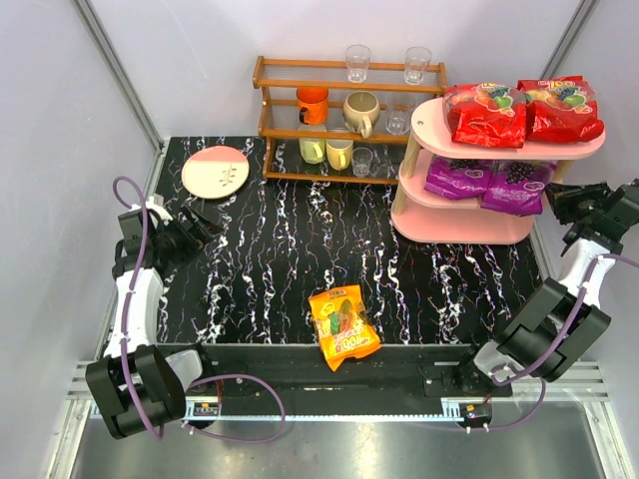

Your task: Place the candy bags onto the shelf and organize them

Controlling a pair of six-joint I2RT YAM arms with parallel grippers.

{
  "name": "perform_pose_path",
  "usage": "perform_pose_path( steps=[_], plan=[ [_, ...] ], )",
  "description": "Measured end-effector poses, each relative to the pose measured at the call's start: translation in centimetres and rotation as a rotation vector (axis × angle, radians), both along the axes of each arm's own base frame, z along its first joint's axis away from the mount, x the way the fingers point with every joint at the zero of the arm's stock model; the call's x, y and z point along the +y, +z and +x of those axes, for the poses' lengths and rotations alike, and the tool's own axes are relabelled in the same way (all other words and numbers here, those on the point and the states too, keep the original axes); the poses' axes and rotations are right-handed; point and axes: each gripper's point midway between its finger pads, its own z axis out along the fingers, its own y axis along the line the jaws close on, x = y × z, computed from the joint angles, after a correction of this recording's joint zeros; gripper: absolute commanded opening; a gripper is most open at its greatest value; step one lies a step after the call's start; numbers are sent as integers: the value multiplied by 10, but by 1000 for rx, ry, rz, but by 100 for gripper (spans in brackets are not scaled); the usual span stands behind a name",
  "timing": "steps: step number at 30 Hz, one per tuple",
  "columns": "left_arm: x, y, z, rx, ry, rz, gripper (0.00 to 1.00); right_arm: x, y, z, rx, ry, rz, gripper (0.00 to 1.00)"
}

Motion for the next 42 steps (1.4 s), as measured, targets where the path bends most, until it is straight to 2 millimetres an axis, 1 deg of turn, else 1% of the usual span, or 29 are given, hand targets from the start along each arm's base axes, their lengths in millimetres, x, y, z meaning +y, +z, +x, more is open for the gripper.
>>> perform_pose_path(
  steps=[3,7,15,20,28,32,35,40,42],
  plan=[
    [0,0,0,-3,-1,-2,99,0,-4,2,17,13,-9,0],
    [0,1,0,-5,-4,-6,99,3,-10,11,32,48,-16,0],
    [0,2,0,-8,-4,-8,99,19,-21,28,50,136,-17,0],
    [0,2,0,-9,-4,-10,99,26,-22,30,50,166,-16,1],
    [1,2,0,-8,0,-15,99,26,-26,35,54,181,-5,4],
    [1,2,0,-9,0,-15,99,23,-23,33,60,145,-30,6],
    [1,2,0,-8,1,-16,99,20,-5,21,58,80,-82,7],
    [1,2,0,-8,2,-18,99,17,56,-13,-13,-80,-218,6],
    [1,2,0,-8,3,-18,99,18,78,-28,-43,-133,-256,6]
  ],
)
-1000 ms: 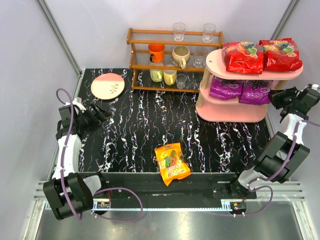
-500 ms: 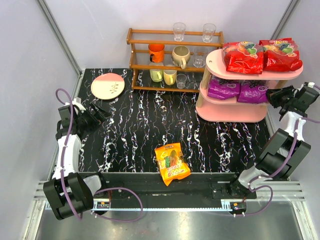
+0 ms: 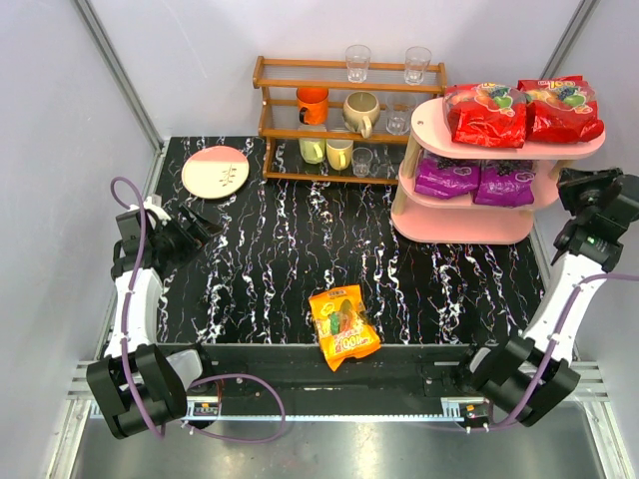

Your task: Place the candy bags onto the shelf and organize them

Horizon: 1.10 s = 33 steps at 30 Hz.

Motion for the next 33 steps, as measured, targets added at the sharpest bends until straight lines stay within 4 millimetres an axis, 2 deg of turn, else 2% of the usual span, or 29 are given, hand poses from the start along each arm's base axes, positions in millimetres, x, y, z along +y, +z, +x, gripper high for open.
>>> perform_pose_path(
  steps=[2,4,7,10,12,14,16,18,20,22,26,31,33],
  plan=[
    [0,0,0,0,1,-1,99,2,12,-11,-18,-34,-17,4],
    [0,0,0,0,2,-1,99,4,13,-17,-17,-49,-11,4],
    [0,-1,0,2,2,-1,99,10,-1,-24,18,-47,28,2],
    [0,-2,-1,4,2,-2,99,25,-19,-30,75,-20,67,2],
    [0,-1,0,2,2,-1,99,46,-24,-31,103,28,71,2],
    [1,-1,0,2,3,1,99,82,-24,-31,120,112,50,2],
    [1,-2,0,2,5,3,99,125,-20,-35,117,223,23,3],
    [2,-2,0,3,8,5,99,154,-18,-43,105,301,5,4],
    [2,-2,0,4,11,8,99,163,-23,-49,108,321,1,5],
    [3,-2,0,4,13,10,99,161,-32,-52,127,306,2,6],
    [3,-2,0,3,15,12,99,165,-55,-48,163,336,29,4],
    [3,-2,0,3,15,12,99,187,-72,-42,134,451,76,0],
    [3,-2,0,3,15,12,99,202,-77,-42,130,505,68,0]
  ],
)
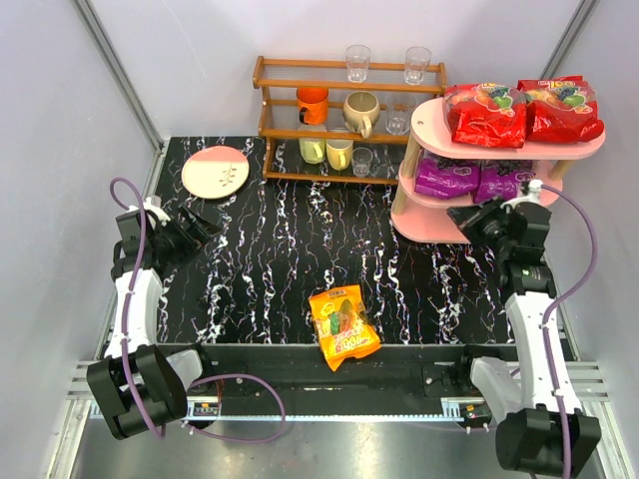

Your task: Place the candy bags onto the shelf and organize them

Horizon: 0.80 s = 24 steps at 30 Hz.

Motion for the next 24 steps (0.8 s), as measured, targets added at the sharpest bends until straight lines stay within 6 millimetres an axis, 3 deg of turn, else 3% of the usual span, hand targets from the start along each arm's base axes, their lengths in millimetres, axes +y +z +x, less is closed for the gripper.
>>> perform_pose_path(
  steps=[7,12,15,18,24],
  plan=[
    [0,0,0,0,0,0,99,62,19,-21,-126,220,-111,0],
    [1,-1,0,2,6,5,99,100,11,-25,-126,319,-265,0],
    [2,-1,0,4,9,7,99,121,2,-15,-93,345,-387,0],
    [2,-2,0,7,12,9,99,129,-5,3,-75,320,-500,0],
    [4,-3,0,10,16,13,99,109,-16,36,-64,200,-678,0]
  ],
)
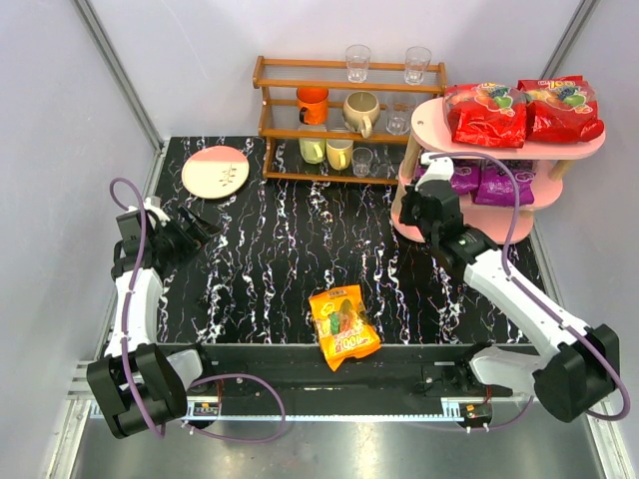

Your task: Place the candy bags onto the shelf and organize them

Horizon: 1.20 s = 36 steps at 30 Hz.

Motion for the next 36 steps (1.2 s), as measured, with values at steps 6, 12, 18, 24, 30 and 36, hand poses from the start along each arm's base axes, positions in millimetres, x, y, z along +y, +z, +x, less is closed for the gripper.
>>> perform_pose_path(
  steps=[6,12,18,24,30,36],
  plan=[
    [1,-2,0,6,2,1,99,-3,5,23,-62,-25,-92,0],
    [1,-2,0,7,2,1,99,0,19,41,-121,-38,-104,0],
    [1,-3,0,13,2,-1,99,-7,8,52,-105,-95,-154,0],
    [1,-4,0,13,2,-1,99,-24,0,57,-92,-191,-221,0],
    [1,-3,0,13,2,-1,99,-37,1,57,-99,-254,-267,0],
    [1,-3,0,13,2,-1,99,-45,4,58,-110,-292,-290,0]
  ],
)
